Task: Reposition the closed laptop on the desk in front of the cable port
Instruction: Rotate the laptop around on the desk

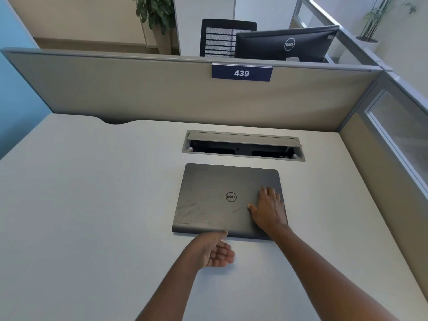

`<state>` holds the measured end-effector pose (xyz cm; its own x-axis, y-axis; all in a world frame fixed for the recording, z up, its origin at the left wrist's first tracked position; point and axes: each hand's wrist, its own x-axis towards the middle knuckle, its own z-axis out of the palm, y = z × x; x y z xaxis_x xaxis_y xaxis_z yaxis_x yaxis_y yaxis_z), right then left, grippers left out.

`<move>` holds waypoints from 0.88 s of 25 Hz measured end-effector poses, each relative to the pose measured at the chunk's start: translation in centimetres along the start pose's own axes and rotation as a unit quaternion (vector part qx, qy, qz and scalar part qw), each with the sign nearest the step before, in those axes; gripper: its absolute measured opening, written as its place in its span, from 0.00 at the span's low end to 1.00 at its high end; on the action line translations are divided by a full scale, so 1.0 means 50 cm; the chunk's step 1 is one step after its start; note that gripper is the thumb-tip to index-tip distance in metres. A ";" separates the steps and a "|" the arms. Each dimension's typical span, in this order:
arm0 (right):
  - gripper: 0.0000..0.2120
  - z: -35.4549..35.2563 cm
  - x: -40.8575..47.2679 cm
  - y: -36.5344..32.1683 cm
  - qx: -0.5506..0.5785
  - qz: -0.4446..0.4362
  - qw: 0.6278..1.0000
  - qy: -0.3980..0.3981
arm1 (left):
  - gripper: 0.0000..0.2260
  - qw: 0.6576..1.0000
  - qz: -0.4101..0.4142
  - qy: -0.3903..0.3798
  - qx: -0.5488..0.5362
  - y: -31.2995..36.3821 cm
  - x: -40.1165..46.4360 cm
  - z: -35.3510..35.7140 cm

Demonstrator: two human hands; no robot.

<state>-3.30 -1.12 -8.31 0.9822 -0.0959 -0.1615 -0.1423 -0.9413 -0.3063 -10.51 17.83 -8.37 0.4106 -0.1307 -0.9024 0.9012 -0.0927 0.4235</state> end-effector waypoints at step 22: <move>0.22 -0.028 0.240 -0.068 -0.087 -0.116 0.983 -0.111 | 0.21 0.986 -0.011 -0.016 -0.167 0.001 0.047 0.015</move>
<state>9.16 0.49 -7.87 0.9318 0.1832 -0.3134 0.1250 -0.9724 -0.1968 -9.62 16.79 -10.42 0.3913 -0.1646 -0.9054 0.9072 0.2341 0.3495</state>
